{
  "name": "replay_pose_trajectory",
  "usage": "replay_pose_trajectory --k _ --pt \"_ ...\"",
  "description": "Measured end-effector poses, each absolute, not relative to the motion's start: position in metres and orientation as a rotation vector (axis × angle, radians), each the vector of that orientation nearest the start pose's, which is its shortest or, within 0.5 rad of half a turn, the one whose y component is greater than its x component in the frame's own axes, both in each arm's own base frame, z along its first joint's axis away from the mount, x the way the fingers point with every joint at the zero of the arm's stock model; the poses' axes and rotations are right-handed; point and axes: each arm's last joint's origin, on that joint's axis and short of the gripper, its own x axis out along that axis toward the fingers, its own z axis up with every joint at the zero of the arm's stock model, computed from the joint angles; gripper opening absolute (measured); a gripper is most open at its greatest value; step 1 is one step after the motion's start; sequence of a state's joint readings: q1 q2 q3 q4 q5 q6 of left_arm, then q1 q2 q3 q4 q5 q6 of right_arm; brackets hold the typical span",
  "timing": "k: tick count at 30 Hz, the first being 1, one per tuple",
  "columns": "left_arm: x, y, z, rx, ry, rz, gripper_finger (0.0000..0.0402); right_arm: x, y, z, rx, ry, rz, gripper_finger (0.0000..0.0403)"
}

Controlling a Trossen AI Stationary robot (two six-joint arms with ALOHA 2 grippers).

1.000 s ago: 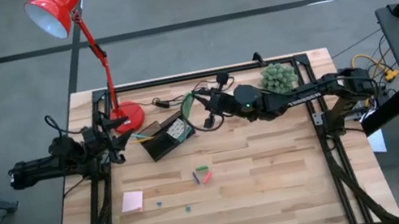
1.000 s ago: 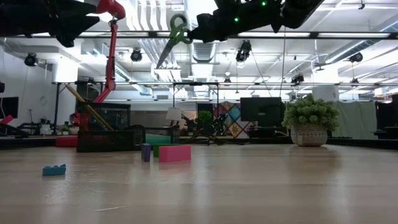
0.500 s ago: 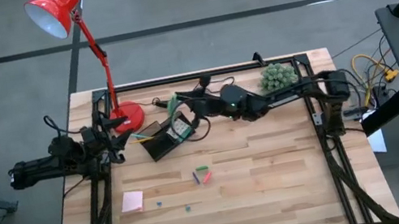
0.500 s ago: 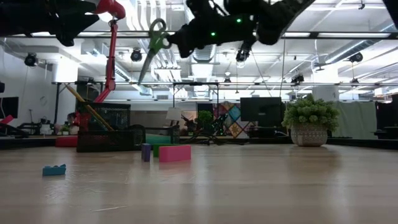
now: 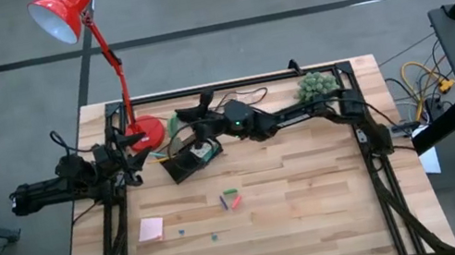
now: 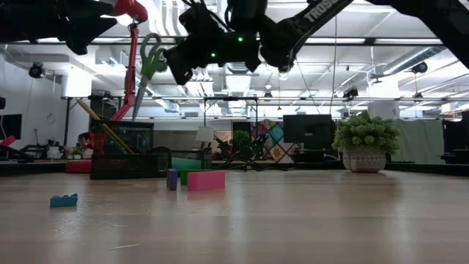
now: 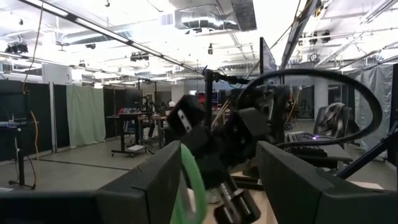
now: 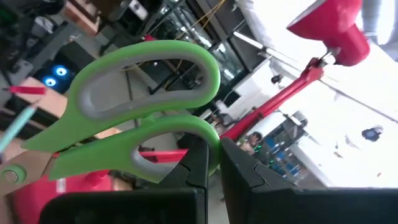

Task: Pick and place office supplies into organizer
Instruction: Put the green scissor into the desk organizer

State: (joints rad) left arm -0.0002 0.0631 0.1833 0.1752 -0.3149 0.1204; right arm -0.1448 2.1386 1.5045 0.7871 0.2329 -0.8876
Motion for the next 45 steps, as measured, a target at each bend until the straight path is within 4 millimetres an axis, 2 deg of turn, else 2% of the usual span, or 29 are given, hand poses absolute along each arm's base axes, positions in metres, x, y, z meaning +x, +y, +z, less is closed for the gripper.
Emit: replay_pose_trajectory --k 10,17,25,34,39,45 --pt "0.084 0.009 0.236 0.072 -0.269 0.329 0.0196 0.490 -0.082 0.254 -0.935 0.006 -0.448 0.0013" --pt "0.084 0.009 0.236 0.071 -0.268 0.329 0.0196 0.491 -0.080 0.244 -0.974 0.057 -0.383 0.0013" --pt "0.084 0.009 0.237 0.069 -0.271 0.329 0.0196 0.490 -0.081 0.239 -0.992 0.028 -0.298 0.0013" --pt "0.084 0.009 0.237 0.069 -0.274 0.329 0.0196 0.489 -0.096 0.246 -1.013 0.004 -0.300 0.0012" --pt "0.084 0.009 0.237 0.069 -0.275 0.329 0.0196 0.489 -0.105 0.252 -0.966 -0.034 -0.274 0.0012" --pt "0.083 0.009 0.237 0.069 -0.281 0.330 0.0196 0.487 -0.117 0.249 -0.912 -0.052 -0.261 0.0012"
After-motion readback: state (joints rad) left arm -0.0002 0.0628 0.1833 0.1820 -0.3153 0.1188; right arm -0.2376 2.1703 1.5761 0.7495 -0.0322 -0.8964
